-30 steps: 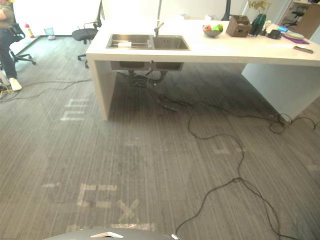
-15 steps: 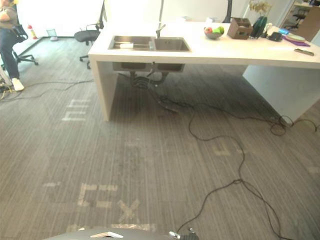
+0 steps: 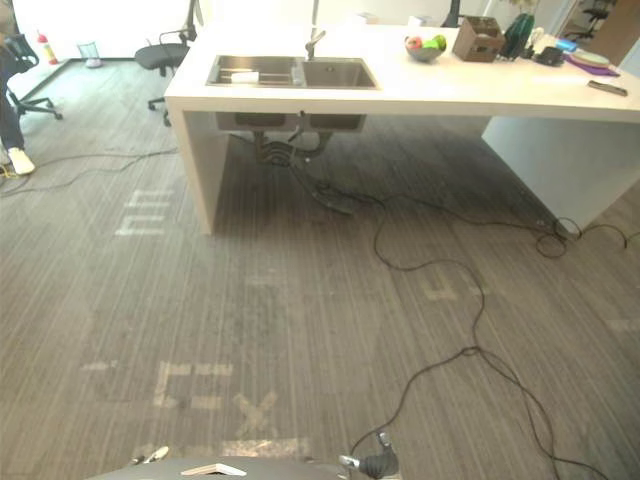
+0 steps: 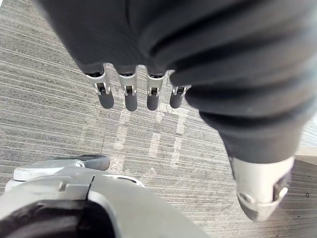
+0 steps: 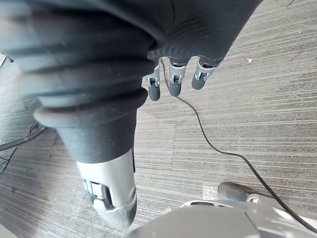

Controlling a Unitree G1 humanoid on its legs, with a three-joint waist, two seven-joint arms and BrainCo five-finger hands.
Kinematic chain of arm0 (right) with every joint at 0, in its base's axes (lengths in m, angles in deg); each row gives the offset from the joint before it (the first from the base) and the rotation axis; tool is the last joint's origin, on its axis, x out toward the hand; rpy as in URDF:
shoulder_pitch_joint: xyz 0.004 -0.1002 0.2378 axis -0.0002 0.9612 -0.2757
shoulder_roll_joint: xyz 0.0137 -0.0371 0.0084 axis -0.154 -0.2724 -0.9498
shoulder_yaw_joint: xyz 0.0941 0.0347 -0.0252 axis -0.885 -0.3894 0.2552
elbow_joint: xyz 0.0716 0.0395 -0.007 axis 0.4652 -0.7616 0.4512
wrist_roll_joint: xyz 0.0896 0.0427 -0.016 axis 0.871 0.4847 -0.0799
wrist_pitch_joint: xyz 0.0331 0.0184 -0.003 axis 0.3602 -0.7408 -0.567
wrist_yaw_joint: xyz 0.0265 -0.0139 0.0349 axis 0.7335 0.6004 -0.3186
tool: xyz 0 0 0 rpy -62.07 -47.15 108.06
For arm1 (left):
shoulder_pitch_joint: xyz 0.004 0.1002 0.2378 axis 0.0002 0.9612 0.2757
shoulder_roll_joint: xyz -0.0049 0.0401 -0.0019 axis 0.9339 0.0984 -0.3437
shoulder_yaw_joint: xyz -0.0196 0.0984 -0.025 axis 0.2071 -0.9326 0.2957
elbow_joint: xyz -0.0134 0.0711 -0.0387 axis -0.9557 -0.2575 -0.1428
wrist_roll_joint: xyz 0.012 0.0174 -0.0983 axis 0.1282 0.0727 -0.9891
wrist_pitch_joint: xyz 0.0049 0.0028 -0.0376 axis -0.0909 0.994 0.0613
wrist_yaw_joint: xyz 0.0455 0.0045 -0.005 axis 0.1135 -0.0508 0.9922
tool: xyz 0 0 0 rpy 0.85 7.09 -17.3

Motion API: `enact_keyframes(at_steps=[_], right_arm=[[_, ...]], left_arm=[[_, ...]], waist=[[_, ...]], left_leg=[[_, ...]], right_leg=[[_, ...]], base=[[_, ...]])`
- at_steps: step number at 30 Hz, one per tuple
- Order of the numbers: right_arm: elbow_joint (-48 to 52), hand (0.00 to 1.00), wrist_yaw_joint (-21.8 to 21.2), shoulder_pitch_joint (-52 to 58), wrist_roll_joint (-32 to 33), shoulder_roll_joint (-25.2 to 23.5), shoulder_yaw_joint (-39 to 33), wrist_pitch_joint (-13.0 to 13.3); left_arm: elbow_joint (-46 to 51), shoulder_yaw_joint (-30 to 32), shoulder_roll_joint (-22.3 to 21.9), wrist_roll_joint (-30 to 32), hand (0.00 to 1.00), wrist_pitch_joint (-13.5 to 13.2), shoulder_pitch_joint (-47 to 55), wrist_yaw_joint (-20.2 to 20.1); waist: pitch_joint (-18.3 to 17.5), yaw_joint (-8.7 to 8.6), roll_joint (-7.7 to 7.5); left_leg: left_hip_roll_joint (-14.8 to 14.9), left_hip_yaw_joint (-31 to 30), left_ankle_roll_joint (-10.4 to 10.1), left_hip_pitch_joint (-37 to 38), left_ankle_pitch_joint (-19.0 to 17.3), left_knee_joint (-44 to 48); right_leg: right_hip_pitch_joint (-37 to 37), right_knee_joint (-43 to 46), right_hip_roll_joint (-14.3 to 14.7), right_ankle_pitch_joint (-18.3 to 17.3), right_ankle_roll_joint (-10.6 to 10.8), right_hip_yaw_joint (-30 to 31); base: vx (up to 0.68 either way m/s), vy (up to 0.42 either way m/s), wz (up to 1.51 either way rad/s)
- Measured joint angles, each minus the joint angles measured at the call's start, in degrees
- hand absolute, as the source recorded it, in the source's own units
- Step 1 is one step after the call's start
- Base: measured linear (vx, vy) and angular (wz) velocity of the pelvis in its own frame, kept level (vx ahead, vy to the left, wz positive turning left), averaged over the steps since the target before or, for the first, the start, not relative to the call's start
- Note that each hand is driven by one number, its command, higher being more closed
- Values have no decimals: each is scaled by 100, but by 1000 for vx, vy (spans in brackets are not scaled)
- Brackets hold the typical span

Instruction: Walk over to the sink, pick up the cup, carry it to the dishwasher, place the cup inside the dishwasher, then close the dishwasher door

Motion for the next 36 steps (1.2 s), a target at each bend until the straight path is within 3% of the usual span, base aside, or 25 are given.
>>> enact_keyframes(at_steps=[4,8,10,11,13,15,17,18,19,20,22,24,25,26,28,30,31,32,34,36], right_arm=[[10,0,-1,15,13,0,-2,3],[56,0,-2,15,117,-2,-24,13],[258,0,34,76,252,-54,-96,133],[257,0,54,92,255,-35,-110,149],[416,0,129,-68,326,-119,-192,265],[420,0,130,-70,340,-145,-141,333],[416,0,125,-65,342,-175,-126,382],[414,0,126,-55,373,-193,-143,431],[395,0,125,-56,451,-195,-152,440],[382,0,104,-61,571,-211,-171,464],[384,0,74,-11,691,-257,-238,495],[439,0,25,125,748,-309,-329,489],[448,0,-18,212,792,-316,-407,461],[465,0,-57,243,783,-202,-407,412],[500,0,-107,172,784,-77,-453,363],[565,0,-213,173,784,-66,-566,351],[552,0,-253,182,785,-66,-577,372],[549,0,-259,190,779,-58,-578,391],[469,0,-262,177,722,-44,-561,551],[422,0,-264,145,695,-49,-545,619]], left_arm=[[0,-52,-4,-92,0,-28,16,123],[3,-99,-26,-94,0,-139,13,326],[48,-107,1,-99,0,-300,34,329],[68,-96,1,-102,0,-339,38,334],[116,-27,1,-202,0,-439,-30,440],[203,86,14,-203,0,-499,-28,529],[224,165,15,-191,0,-533,-49,561],[223,201,14,-189,0,-545,-81,575],[222,223,8,-189,0,-545,-109,585],[222,254,-7,-189,0,-546,-199,615],[222,320,-23,-184,0,-552,-302,620],[288,370,-41,-184,0,-568,-348,619],[344,431,-132,-184,0,-574,-324,618],[350,507,-298,-186,0,-585,-261,614],[451,655,-471,-186,0,-649,-252,609],[446,864,-571,-184,0,-682,-196,588],[434,994,-593,-166,0,-722,-173,541],[438,1037,-591,-125,0,-751,-162,532],[447,1136,-576,-63,0,-832,-146,496],[560,1171,-568,-64,0,-885,-151,487]], waist=[[17,0,-14],[47,-11,-27],[71,-8,-117],[87,0,-122],[402,-19,-163],[551,1,-234],[556,-8,-239],[566,-25,-245],[573,-26,-238],[634,-60,-209],[678,-87,-194],[677,-134,-197],[666,-145,-135],[585,-151,60],[559,-148,285],[524,-236,365],[535,-281,355],[537,-270,364],[566,-167,348],[601,-61,280]], left_leg=[[-6,-15,-36,-1,-31,-1],[-60,-59,36,17,-79,0],[-307,-180,193,-12,-184,3],[-338,-178,232,-35,-209,5],[-350,-291,360,-22,-336,342],[-251,-370,336,-9,-543,646],[-117,-472,258,-6,-741,825],[-21,-514,194,-18,-866,908],[62,-537,131,-17,-977,992],[208,-651,26,-12,-1215,1186],[325,-769,-96,-3,-1516,1425],[404,-913,-264,65,-2007,1811],[531,-958,-379,265,-2281,1923],[734,-992,-498,422,-2379,2031],[934,-1048,-576,250,-2310,2794],[1069,-1231,-696,-168,-1881,4008],[1218,-1291,-842,-589,-1227,5149],[1319,-1211,-861,-839,-1114,5807],[1575,-761,-516,-1591,-1297,7596],[1444,-557,-398,-2154,-1495,7739]], right_leg=[[-6,73,-15,-51,34,-7],[-409,1030,-159,-583,99,-38],[-975,2320,-588,-1223,588,-123],[-1100,2685,-638,-1252,594,-113],[-2096,4935,-852,-1026,86,113],[-2358,5379,-800,-1316,150,152],[-2512,4856,-694,-1449,144,85],[-2591,4182,-634,-1404,144,14],[-2649,3604,-554,-1269,151,7],[-2650,2693,-436,-898,169,33],[-2682,2217,-378,-624,194,113],[-2703,2360,-439,-606,150,187],[-2741,2797,-426,-395,107,144],[-2828,3305,-264,-642,-149,26],[-2820,3739,-94,-1161,-253,-42],[-2537,3845,41,-1543,-396,-150],[-2177,3682,145,-1693,-486,-196],[-1967,3558,222,-1738,-527,-199],[-948,2796,452,-1757,-566,-102],[-277,2266,440,-1743,-550,-29]], base=[[-47,-10,2],[-8,24,13],[33,49,31],[45,31,16],[42,-10,24],[146,-44,31],[197,-69,23],[273,-114,17],[384,-169,24],[364,-172,18],[394,-250,33],[469,-324,40],[560,-331,28],[698,-359,16],[663,-314,-2],[675,-299,4],[482,-173,1],[585,-182,-15],[576,-123,-27],[549,-33,-18]])
